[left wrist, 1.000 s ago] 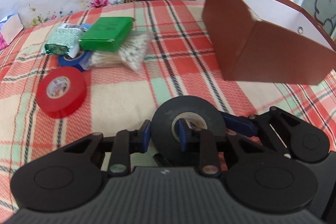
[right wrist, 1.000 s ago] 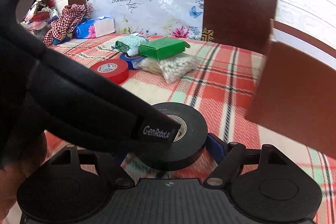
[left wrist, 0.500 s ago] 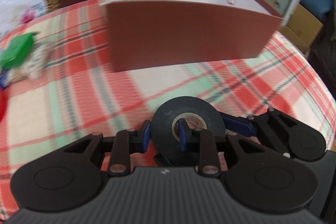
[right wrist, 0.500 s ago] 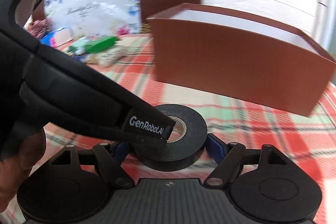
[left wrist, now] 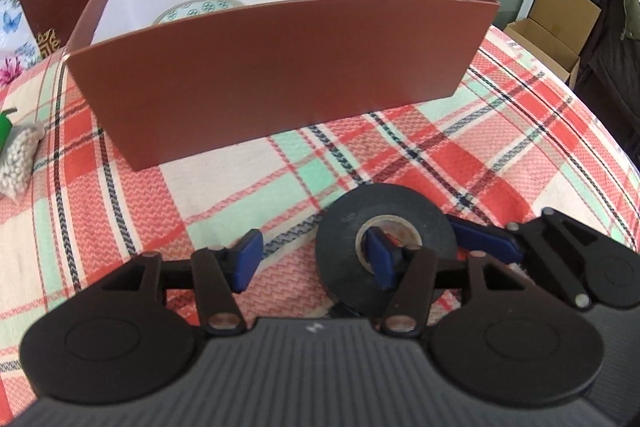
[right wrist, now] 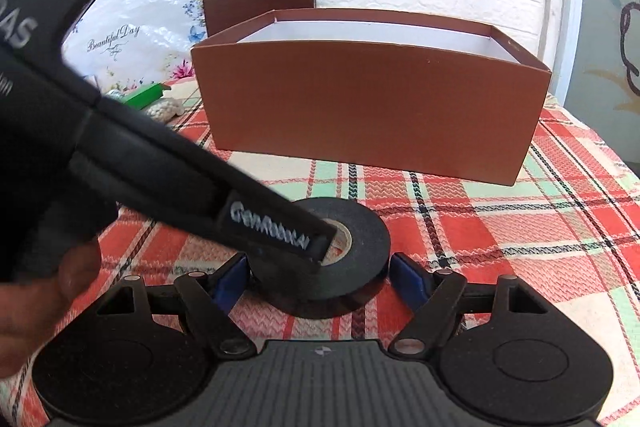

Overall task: Organize objects
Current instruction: 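Carry the black tape roll into the brown box and release it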

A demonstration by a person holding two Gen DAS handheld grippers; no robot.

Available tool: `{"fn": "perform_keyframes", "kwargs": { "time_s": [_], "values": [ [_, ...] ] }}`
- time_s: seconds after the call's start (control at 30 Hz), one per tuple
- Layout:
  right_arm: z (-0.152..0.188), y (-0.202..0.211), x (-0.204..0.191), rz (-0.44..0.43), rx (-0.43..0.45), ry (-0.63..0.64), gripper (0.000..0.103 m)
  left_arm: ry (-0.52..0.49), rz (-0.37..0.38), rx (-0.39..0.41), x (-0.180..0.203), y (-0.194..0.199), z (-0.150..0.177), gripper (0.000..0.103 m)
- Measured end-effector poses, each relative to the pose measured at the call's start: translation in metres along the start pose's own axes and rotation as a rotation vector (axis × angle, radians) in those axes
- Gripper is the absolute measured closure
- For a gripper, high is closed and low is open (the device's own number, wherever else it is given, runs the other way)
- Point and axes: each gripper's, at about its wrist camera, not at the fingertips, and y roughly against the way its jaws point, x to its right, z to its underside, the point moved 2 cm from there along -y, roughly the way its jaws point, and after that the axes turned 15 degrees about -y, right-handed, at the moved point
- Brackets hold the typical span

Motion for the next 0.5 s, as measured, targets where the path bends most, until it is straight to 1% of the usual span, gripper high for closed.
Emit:
{"fn": "perform_keyframes", "kwargs": {
  "time_s": [0.1, 0.2, 0.27, 0.3, 0.33, 0.37, 0.4, 0.47, 0.5],
  "values": [
    [0.005, 0.006, -0.002, 0.011, 0.002, 0.034, 0.028, 0.027, 0.014, 0.003, -0.004, 0.0, 0.002, 0.043],
    [0.007, 0.01, 0.001, 0.009, 0.006, 0.052, 0.028, 0.019, 0.022, 0.019, -0.003, 0.0, 0.004, 0.044],
    [0.006, 0.01, 0.004, -0.006, -0.001, 0.045, 0.025, 0.013, 0.031, 0.028, -0.004, 0.0, 0.004, 0.047],
    [0.004, 0.007, 0.008, -0.013, -0.007, 0.041, 0.024, 0.01, 0.039, 0.032, -0.004, 0.001, 0.004, 0.052],
    [0.003, 0.005, 0.007, -0.02, -0.01, 0.042, 0.023, 0.007, 0.049, 0.035, -0.003, 0.0, 0.004, 0.055],
    [0.002, 0.003, 0.006, -0.03, -0.014, 0.048, 0.028, 0.004, 0.063, 0.038, -0.002, -0.001, 0.003, 0.063],
    [0.001, 0.001, 0.004, -0.049, -0.018, 0.06, 0.031, -0.001, 0.076, 0.04, -0.001, -0.001, 0.003, 0.073],
    [0.0, 0.0, -0.003, -0.038, -0.005, 0.088, 0.031, -0.024, 0.053, 0.039, 0.004, -0.002, 0.0, 0.073],
    [-0.002, -0.001, -0.002, -0.04, 0.005, 0.092, 0.032, -0.02, 0.052, 0.039, 0.003, 0.0, -0.002, 0.073]
  ]
}}
